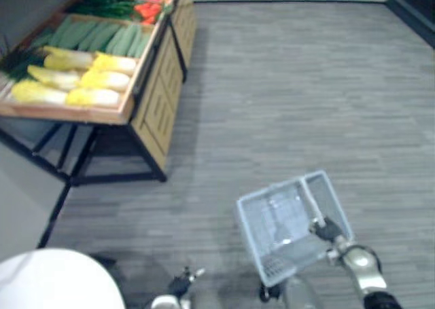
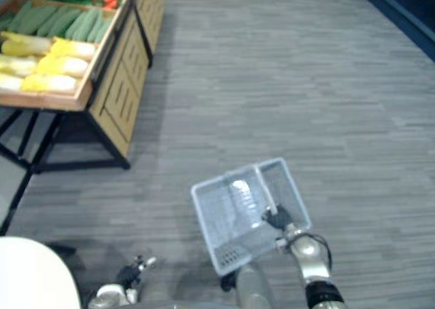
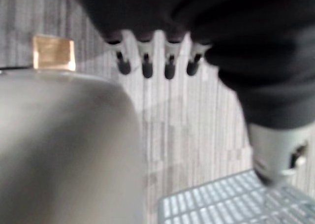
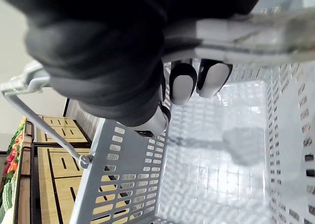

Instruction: Pick vegetable in the basket

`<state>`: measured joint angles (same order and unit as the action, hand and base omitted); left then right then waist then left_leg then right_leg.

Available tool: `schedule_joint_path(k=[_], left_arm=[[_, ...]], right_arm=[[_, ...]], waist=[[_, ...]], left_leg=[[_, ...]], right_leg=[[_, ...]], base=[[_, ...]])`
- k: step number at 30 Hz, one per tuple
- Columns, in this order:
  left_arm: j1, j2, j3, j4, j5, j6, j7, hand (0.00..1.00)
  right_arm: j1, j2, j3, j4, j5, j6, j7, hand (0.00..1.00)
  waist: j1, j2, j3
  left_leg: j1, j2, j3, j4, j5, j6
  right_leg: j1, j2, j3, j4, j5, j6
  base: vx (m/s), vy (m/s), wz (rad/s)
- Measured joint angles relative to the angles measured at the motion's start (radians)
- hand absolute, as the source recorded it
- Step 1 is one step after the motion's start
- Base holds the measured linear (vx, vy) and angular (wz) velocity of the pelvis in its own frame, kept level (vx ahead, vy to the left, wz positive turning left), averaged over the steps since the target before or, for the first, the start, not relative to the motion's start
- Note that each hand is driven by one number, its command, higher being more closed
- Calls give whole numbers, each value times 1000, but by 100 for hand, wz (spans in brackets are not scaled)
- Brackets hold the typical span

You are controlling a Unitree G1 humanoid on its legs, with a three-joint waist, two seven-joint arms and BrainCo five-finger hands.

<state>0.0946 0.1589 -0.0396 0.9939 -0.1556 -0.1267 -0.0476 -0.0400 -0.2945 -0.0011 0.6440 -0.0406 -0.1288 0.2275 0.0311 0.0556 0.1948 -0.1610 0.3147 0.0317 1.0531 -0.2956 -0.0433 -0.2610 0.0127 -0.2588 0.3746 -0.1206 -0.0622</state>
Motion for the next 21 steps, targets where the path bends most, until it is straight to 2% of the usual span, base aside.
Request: schedule_joint_path(k=[1, 2, 4, 5, 6, 8, 9, 10, 11, 12, 13, 15, 16, 17, 18, 19, 21], left_arm=[[1, 1, 2, -2, 0, -9, 1, 0], [8, -5, 9, -10, 0, -25, 1, 0], [12, -6, 8, -17, 0, -39, 1, 0], [15, -7, 10, -19, -3, -49, 3, 0], [21, -7, 10, -19, -16, -60, 4, 0], [42, -11, 9, -14, -28, -63, 10, 0], [69, -20, 10, -12, -29, -63, 16, 0], [80, -24, 13, -9, -29, -63, 19, 0], [107, -33, 33, -5, -36, -58, 21, 0], [112, -32, 47, -1, -38, -56, 22, 0], [111, -29, 53, 1, -37, -53, 23, 0], [114, -19, 77, 1, -35, -33, 23, 0], [117, -6, 90, -1, -32, -25, 25, 0], [117, 4, 99, -1, -22, -17, 28, 0], [116, 7, 98, -1, -19, -16, 31, 0], [115, 8, 86, -11, -20, -18, 38, 0], [102, 11, 74, -20, -31, -27, 43, 0]], right_arm=[[18, 3, -8, 0, 1, -3, 10, 100], [29, 3, -32, 1, 1, -11, 22, 100], [33, -2, -64, 1, 0, -14, 22, 100], [46, -3, -85, 4, 0, -17, 21, 100], [48, -1, -99, 10, 0, -19, 21, 100], [60, -1, -103, 24, 0, -29, 20, 100], [74, 2, -102, 46, 0, -39, 19, 100], [79, 2, -100, 50, 1, -39, 16, 100], [82, 2, -90, 62, 2, -39, 10, 100], [82, 0, -72, 67, 3, -39, 5, 100], [80, 0, -63, 67, 3, -40, 4, 100], [79, 11, -42, 72, 9, -42, 3, 100], [69, 34, -17, 80, 12, -44, 6, 100], [37, 54, 12, 83, 15, -44, 2, 100], [34, 66, 13, 83, 21, -45, 0, 100], [29, 80, 11, 83, 22, -53, -9, 100], [17, 79, 12, 77, 20, -61, -28, 100]], waist=[[0, -15, 12], [1, -16, 15], [-2, -11, 21], [2, -13, 33], [3, -16, 40], [7, -6, 46], [13, 1, 48], [16, 2, 48], [30, -6, 45], [38, -23, 38], [42, -32, 31], [60, -67, 8], [69, -108, 2], [60, -131, 2], [50, -134, 4], [43, -129, 9], [38, -113, 23]], left_leg=[[-7, -64, -4, -20, -29, -10], [-22, -113, 25, -96, -51, -3], [-64, -162, 84, -224, -62, 3], [-104, -206, 144, -384, -44, 1], [-126, -224, 181, -497, -3, -7], [-146, -228, 208, -681, 92, -21], [-152, -221, 207, -803, 162, -28], [-152, -216, 209, -835, 182, -29], [-153, -203, 232, -838, 256, -15], [-162, -205, 255, -808, 290, 3], [-179, -205, 269, -773, 297, 17], [-220, -203, 321, -668, 269, 79], [-214, -235, 343, -650, 215, 133], [-208, -253, 345, -625, 173, 170], [-192, -257, 341, -621, 156, 178], [-149, -256, 326, -608, 135, 184], [-71, -248, 278, -613, 125, 184]], right_leg=[[65, 0, 9, -31, -9, -13], [115, 1, 19, -62, -14, -19], [154, 1, 32, -87, -33, -28], [193, -11, 35, -103, -50, -28], [214, -20, 34, -105, -65, -23], [255, -20, 33, -106, -95, -10], [292, -16, 38, -89, -138, 11], [307, -16, 43, -78, -160, 20], [330, -25, 64, -42, -219, 38], [334, -40, 76, -30, -249, 48], [331, -52, 76, -25, -266, 53], [332, -90, 69, -18, -308, 71], [278, -143, 48, 153, -311, 79], [161, -212, 21, 406, -222, 87], [116, -235, 22, 504, -147, 82], [69, -254, 27, 628, -97, 76], [49, -241, 12, 631, -137, 67]], base=[[378, -107, -9], [438, -96, -9], [368, -24, -3], [303, 13, 2], [299, 16, 1], [338, 47, -6], [360, 73, -9], [507, 157, -17], [488, 174, -20], [596, 217, -18], [528, 214, -9], [506, 198, -12], [592, 169, -19], [592, 153, -9], [594, 159, 17], [587, 129, 29], [526, 80, 40]])
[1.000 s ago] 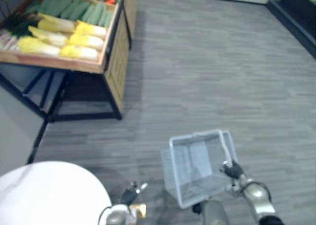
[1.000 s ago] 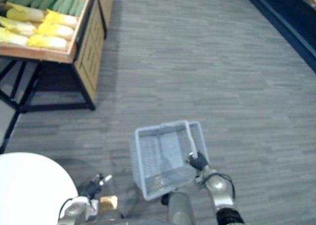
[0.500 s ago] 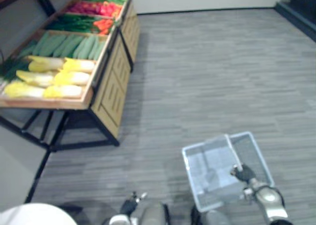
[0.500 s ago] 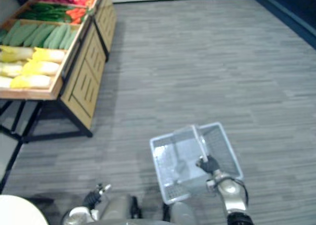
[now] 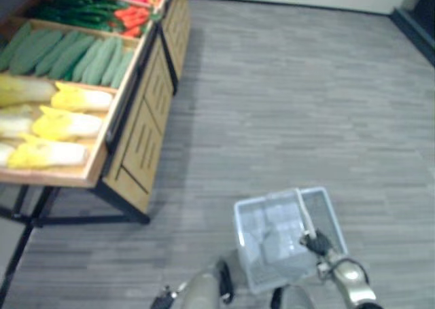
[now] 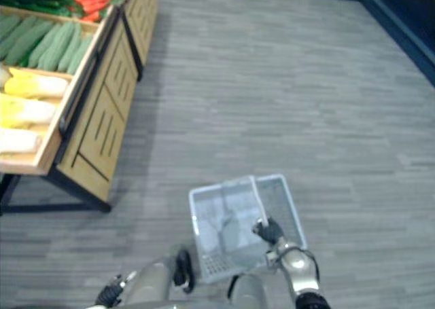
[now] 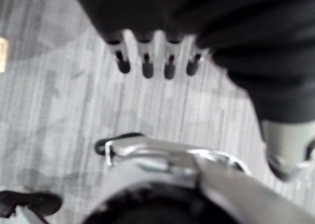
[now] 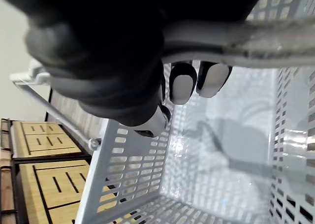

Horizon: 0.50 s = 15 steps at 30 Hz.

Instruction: Pick vegetable in the basket

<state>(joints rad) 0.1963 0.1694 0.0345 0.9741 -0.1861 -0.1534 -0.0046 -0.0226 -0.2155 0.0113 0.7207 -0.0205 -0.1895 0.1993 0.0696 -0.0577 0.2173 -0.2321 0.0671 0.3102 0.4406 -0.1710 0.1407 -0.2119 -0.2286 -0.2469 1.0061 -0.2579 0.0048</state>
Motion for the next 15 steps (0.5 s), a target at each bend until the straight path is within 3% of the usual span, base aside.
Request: schedule_joint_path(k=[3, 5, 6, 7, 8, 10, 11, 13, 14, 15], left_arm=[[-46, 13, 1, -26, -38, -11, -5, 0], [-103, 29, 1, -19, -48, -11, -13, 0], [-123, 31, 0, -16, -48, -9, -21, 0], [-128, 32, 1, -16, -48, -8, -22, 0], [-127, 30, 2, -15, -48, -3, -22, 0], [-112, 29, 2, -15, -48, -1, -24, 0], [-104, 24, 4, 3, -49, -1, -27, 0], [-75, -5, 12, 15, -66, 0, -42, 0], [-47, -31, 12, 25, -78, 2, -45, 0], [-32, -39, 10, 26, -78, 4, -49, 0]], right_arm=[[0, 1, 1, -47, 0, -26, -26, 100], [-8, -2, -5, -50, 3, -34, -33, 100], [-3, -2, -5, -51, 12, -33, -35, 100], [-2, -1, -4, -49, 23, -29, -34, 100], [5, -1, -3, -49, 25, -17, -26, 100], [2, -5, -3, -64, 40, 12, -23, 100], [4, -21, -3, -80, 42, 33, -33, 100], [3, -63, -5, -88, 40, 59, -36, 100], [5, -79, -13, -88, 40, 70, -29, 100], [13, -80, -18, -88, 40, 76, -22, 100]], waist=[[-16, 22, 15], [-32, 16, 16], [-38, 1, 16], [-37, -9, 22], [-33, -19, 30], [-28, -14, 29], [-25, 5, 34], [-34, 75, 44], [-26, 99, 58], [-24, 99, 61]], left_leg=[[83, 8, -95, -68, -29, -34], [85, 0, -175, -78, -43, -59], [91, -22, -215, -67, -53, -79], [103, -33, -230, -54, -64, -97], [132, -47, -255, -13, -106, -137], [150, -41, -281, 39, -190, -140], [166, -11, -279, 105, -236, -159], [52, 84, -262, 408, -184, -160], [-24, 143, -254, 579, -79, -139], [-31, 155, -237, 607, -79, -136]], right_leg=[[-39, 62, -44, -327, 0, 19], [-75, 103, 7, -672, 63, 101], [-77, 99, 67, -826, 116, 134], [-77, 89, 98, -860, 138, 139], [-67, 71, 138, -848, 155, 133], [-65, 74, 142, -746, 164, 107], [-72, 75, 122, -645, 170, 96], [-34, 106, 58, -567, 107, 65], [31, 131, 24, -571, 72, 42], [63, 129, 13, -573, 57, 32]], base=[[468, 14, 77], [377, -76, 105], [455, -133, 116], [466, -220, 126], [320, -226, 99], [410, -369, 95], [469, -454, 114], [369, -340, 88], [319, -214, 40], [427, -229, 63]])
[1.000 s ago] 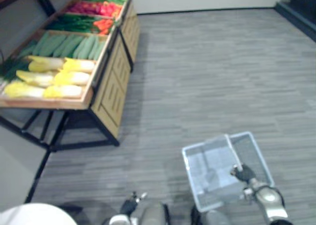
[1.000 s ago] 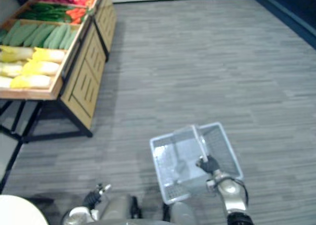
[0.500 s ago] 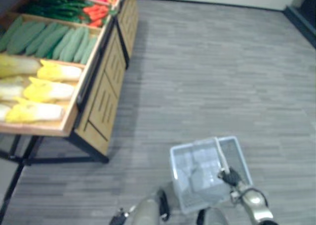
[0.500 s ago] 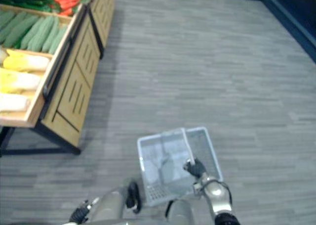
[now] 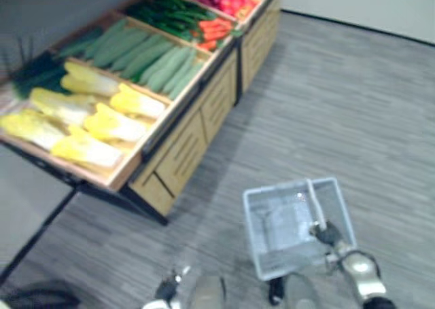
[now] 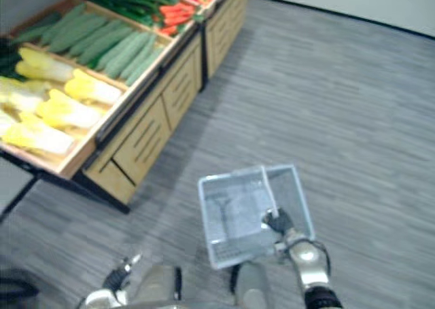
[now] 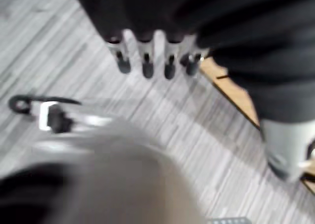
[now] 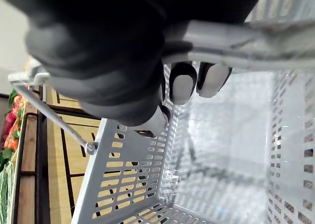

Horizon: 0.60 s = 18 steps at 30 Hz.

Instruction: Pick vegetable in the basket

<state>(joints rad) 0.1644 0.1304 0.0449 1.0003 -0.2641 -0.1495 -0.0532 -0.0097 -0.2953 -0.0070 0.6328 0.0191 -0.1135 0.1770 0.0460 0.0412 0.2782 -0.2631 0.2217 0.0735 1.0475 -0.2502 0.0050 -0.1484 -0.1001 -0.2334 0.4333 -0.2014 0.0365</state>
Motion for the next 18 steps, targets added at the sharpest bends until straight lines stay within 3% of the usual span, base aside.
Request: schedule_joint_path(k=[2, 3, 5, 7, 8, 9, 10, 11, 12, 13, 14, 16, 18], left_arm=[[29, 1, 11, -7, -6, -3, -21, 0], [29, -3, 13, -8, -7, -5, -23, 0], [28, -8, 26, -16, -9, -16, -30, 0], [29, -13, 33, -14, -7, -15, -27, 0], [37, -18, 38, -14, -7, -13, -22, 0], [37, -17, 42, -14, -7, -11, -20, 0], [37, -6, 51, -14, -7, -7, -17, 0], [35, -3, 76, -15, -6, 5, -9, 0], [35, -1, 80, -15, -6, 8, -8, 0], [34, 0, 78, -16, -6, 10, -5, 0], [31, 8, 74, -29, -6, 25, 7, 0], [29, 10, 58, -51, -10, 26, 12, 0], [18, 17, 46, -59, -25, 22, 12, 0]], right_arm=[[34, 4, -58, 3, 2, -1, 26, 100], [35, 3, -77, 4, 3, -1, 26, 100], [36, 0, -160, 17, 6, -8, 20, 100], [37, -3, -221, 63, 27, -10, 6, 100], [32, -3, -233, 94, 30, -10, 4, 100], [29, 0, -232, 111, 31, -10, 3, 100], [19, 5, -225, 135, 31, -10, 5, 100], [-9, 1, -221, 161, 31, -10, 8, 100], [-21, 0, -221, 170, 30, -10, 9, 100], [-28, 0, -221, 172, 31, -10, 11, 100], [-29, 1, -225, 180, 40, -10, 12, 100], [-27, 1, -224, 200, 41, -17, 10, 100], [-21, 1, -226, 206, 51, -27, -2, 100]], waist=[[-6, -19, 9], [-10, -21, 8], [-17, -22, 7], [-23, -19, 5], [-16, -15, 3], [-14, -21, -2], [-5, -43, -8], [0, -67, -13], [0, -75, -15], [-3, -84, -18], [-25, -91, -20], [-40, -76, -22], [-45, -59, -29]], left_leg=[[4, 1, 140, -109, -43, -2], [4, -9, 186, -174, -45, -6], [6, -41, 389, -431, -20, -12], [17, -57, 593, -596, 63, 17], [39, -63, 640, -652, 91, 82], [53, -67, 636, -662, 65, 136], [55, -80, 633, -653, 48, 161], [56, -93, 625, -635, 4, 177], [59, -98, 623, -628, -7, 177], [68, -113, 605, -623, -23, 181], [95, -142, 555, -623, -36, 188], [136, -147, 472, -630, -35, 187], [178, -152, 394, -671, -28, 176]], right_leg=[[137, -34, -74, -56, -46, -2], [161, -42, -95, -76, -51, 0], [216, -60, -177, -114, -64, 13], [258, -55, -264, -113, -98, 40], [287, -32, -283, -108, -119, 58], [299, -33, -283, -104, -132, 68], [307, -47, -283, -87, -146, 79], [264, -85, -269, 41, -154, 93], [227, -112, -258, 138, -148, 98], [161, -165, -244, 307, -114, 91], [79, -221, -205, 536, -85, 70], [26, -204, -169, 618, -105, 36], [-17, -172, -145, 549, -115, 19]], base=[[381, -214, 89], [349, -172, 95], [408, -110, 95], [470, -61, 113], [395, -16, 84], [316, 0, 54], [398, 12, 35], [401, 18, 28], [479, 32, 25], [418, 42, 65], [418, 28, 81], [353, -22, 101], [267, -53, 102]])
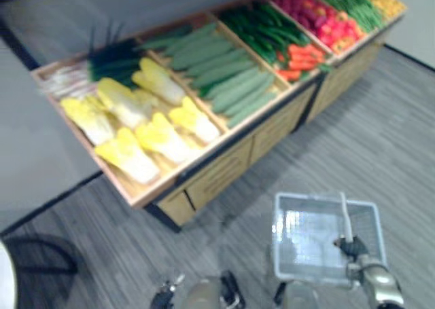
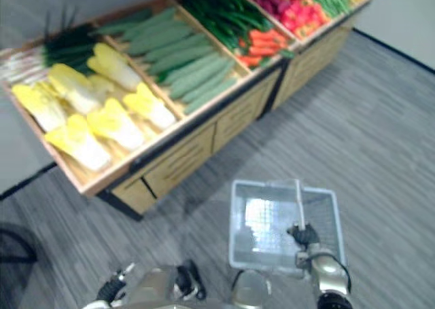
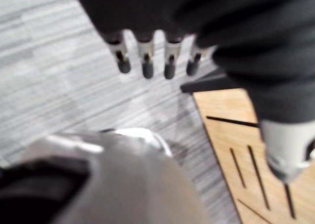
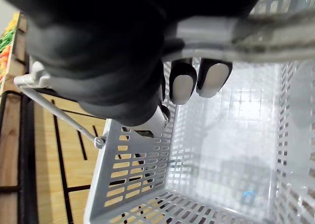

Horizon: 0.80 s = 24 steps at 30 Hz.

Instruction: Pick vegetable in the basket

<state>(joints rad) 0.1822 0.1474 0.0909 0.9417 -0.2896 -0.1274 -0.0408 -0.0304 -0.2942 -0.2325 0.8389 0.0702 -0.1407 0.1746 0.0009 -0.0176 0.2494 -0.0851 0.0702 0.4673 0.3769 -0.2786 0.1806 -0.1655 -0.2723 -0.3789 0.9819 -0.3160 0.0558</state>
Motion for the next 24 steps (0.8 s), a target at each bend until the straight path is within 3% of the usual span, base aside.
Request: schedule_joint_path(k=[1, 3, 5, 6, 9, 10, 11, 12, 13, 15, 17, 18, 20, 21, 23, 24], left_arm=[[-13, 1, -9, 0, -12, -2, -2, 0], [-62, 3, -12, -1, -21, -10, -5, 0], [-90, 8, -17, -1, -23, -18, -3, 0], [-110, 12, -21, 1, -23, -18, -1, 0], [-104, 15, -20, 2, -23, -18, 11, 0], [-85, 27, -11, 2, -22, -18, 17, 0], [-75, 46, -2, 8, -22, -18, 16, 0], [-75, 47, -1, 10, -22, -18, 16, 0], [-70, 20, 13, 14, -22, -26, 15, 0], [-63, -14, 31, 16, -23, -36, 13, 0], [-66, -32, 35, 15, -57, -68, -12, 0], [-68, -35, 35, 15, -63, -76, -14, 0], [-98, -42, 35, 13, -85, -114, -21, 0], [-102, -45, 36, 12, -94, -117, -21, 0], [-105, -63, 33, -4, -106, -162, 1, 0], [-105, -75, 31, -40, -137, -196, 18, 0]], right_arm=[[8, 0, -3, 1, 5, -3, -6, 100], [30, 14, -49, 33, 21, -4, -11, 100], [37, 39, -88, 51, 38, -2, -9, 100], [44, 67, -121, 78, 69, -2, -4, 100], [42, 97, -150, 93, 88, 0, 13, 100], [45, 113, -150, 95, 87, 2, 29, 100], [50, 134, -153, 107, 87, 4, 32, 100], [50, 137, -153, 109, 87, 5, 32, 100], [44, 131, -165, 116, 85, 12, 32, 100], [44, 118, -169, 120, 71, 40, 59, 100], [45, 121, -196, 143, 42, 69, 75, 100], [47, 121, -206, 152, 42, 74, 76, 100], [67, 110, -265, 161, 36, 103, 80, 100], [73, 104, -270, 159, 29, 107, 83, 100], [86, 84, -271, 160, 13, 108, 97, 100], [85, 80, -271, 160, 9, 108, 97, 100]], waist=[[-2, 4, -3], [-11, 15, -1], [-22, 12, -3], [-27, 4, -5], [-21, -21, -14], [-16, -43, -21], [-12, -68, -30], [-10, -69, -30], [7, -25, -36], [17, 18, -47], [7, 26, -44], [0, 28, -42], [3, 44, -20], [5, 35, -11], [-1, 54, -13], [1, 74, -13]], left_leg=[[15, -9, -46, -34, 12, -19], [34, -15, -188, -88, 42, -60], [33, -26, -293, -116, 56, -81], [35, -34, -378, -137, 63, -97], [34, -42, -465, -117, 59, -143], [24, -47, -489, -79, 34, -177], [20, -54, -508, -44, -1, -205], [20, -51, -507, -38, -6, -211], [21, 13, -499, -19, -34, -248], [37, 73, -466, -46, -29, -271], [89, 101, -390, -87, 29, -295], [89, 104, -372, -62, 37, -291], [29, 140, -274, 141, 65, -283], [16, 145, -253, 177, 63, -276], [0, 117, -216, 145, 42, -276], [10, 100, -195, 44, 52, -253]], right_leg=[[-19, 22, 27, -86, 0, 1], [-24, 120, 181, -450, 30, 49], [-26, 157, 302, -632, 64, 95], [-28, 170, 398, -759, 110, 107], [-39, 171, 449, -836, 165, 91], [-32, 168, 454, -842, 201, 79], [-23, 168, 462, -831, 300, 78], [-23, 169, 459, -826, 320, 79], [-21, 213, 426, -796, 318, 55], [-13, 249, 393, -791, 296, 24], [9, 245, 353, -730, 233, 6], [26, 238, 335, -725, 220, 3], [113, 225, 296, -752, 211, -10], [126, 219, 293, -756, 209, -13], [137, 207, 296, -746, 193, -10], [131, 215, 303, -731, 188, 5]], base=[[210, -94, 125], [205, -149, 169], [146, -197, 180], [168, -266, 187], [216, -358, 127], [276, -503, 92], [277, -528, 78], [194, -378, 65], [220, -391, 31], [231, -335, 28], [186, -193, 57], [160, -147, 70], [125, -95, 48], [83, -33, 21], [39, 64, 1], [6, 121, -12]])
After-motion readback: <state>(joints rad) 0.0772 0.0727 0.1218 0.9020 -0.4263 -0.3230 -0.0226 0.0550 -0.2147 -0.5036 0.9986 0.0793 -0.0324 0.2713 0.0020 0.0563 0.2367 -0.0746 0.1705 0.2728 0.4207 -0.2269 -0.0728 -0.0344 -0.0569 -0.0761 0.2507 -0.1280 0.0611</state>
